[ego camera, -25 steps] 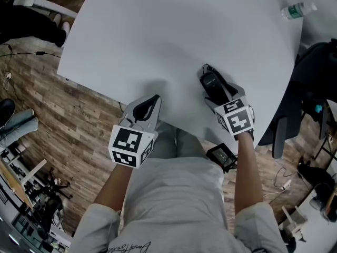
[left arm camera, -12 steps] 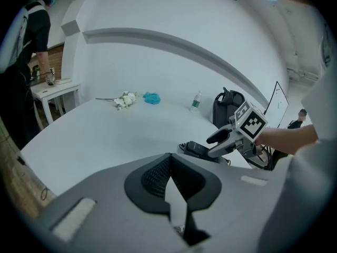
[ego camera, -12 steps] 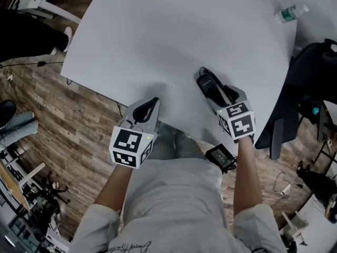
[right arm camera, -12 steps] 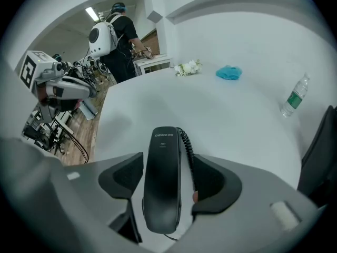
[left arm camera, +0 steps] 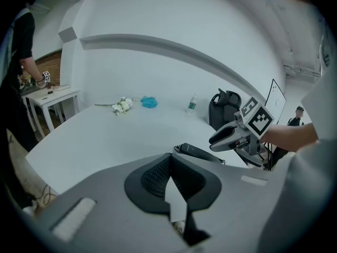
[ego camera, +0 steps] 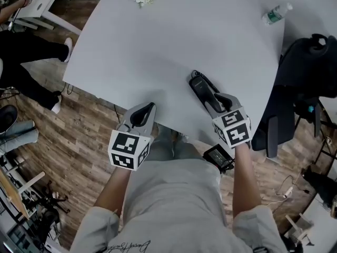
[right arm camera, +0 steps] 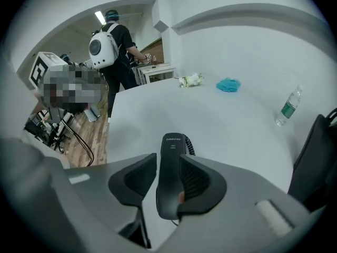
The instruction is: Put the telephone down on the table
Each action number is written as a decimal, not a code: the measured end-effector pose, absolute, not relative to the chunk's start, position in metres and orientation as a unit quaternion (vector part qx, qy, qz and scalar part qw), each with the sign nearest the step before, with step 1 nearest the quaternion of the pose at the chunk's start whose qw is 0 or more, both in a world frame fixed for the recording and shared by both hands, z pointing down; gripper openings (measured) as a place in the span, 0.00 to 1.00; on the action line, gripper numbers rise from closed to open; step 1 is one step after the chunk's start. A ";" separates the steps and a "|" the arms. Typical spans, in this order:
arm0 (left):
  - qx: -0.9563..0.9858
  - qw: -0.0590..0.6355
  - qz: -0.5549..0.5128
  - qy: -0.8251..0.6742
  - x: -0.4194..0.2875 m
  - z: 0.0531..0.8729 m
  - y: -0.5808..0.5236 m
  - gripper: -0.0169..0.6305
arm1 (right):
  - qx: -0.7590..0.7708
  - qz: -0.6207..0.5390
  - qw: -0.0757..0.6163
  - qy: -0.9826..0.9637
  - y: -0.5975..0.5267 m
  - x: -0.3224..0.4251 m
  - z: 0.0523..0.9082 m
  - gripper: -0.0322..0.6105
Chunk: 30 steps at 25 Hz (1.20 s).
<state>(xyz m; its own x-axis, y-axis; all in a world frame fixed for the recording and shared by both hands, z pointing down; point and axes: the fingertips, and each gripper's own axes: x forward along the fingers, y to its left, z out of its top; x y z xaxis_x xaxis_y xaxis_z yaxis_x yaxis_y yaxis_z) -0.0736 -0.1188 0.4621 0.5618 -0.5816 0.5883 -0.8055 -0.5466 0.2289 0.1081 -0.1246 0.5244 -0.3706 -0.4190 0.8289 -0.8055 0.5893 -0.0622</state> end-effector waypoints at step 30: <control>0.881 0.213 0.222 -0.359 -0.029 0.414 -0.088 0.05 | 0.418 0.253 0.284 -0.825 -0.064 0.102 0.433 0.06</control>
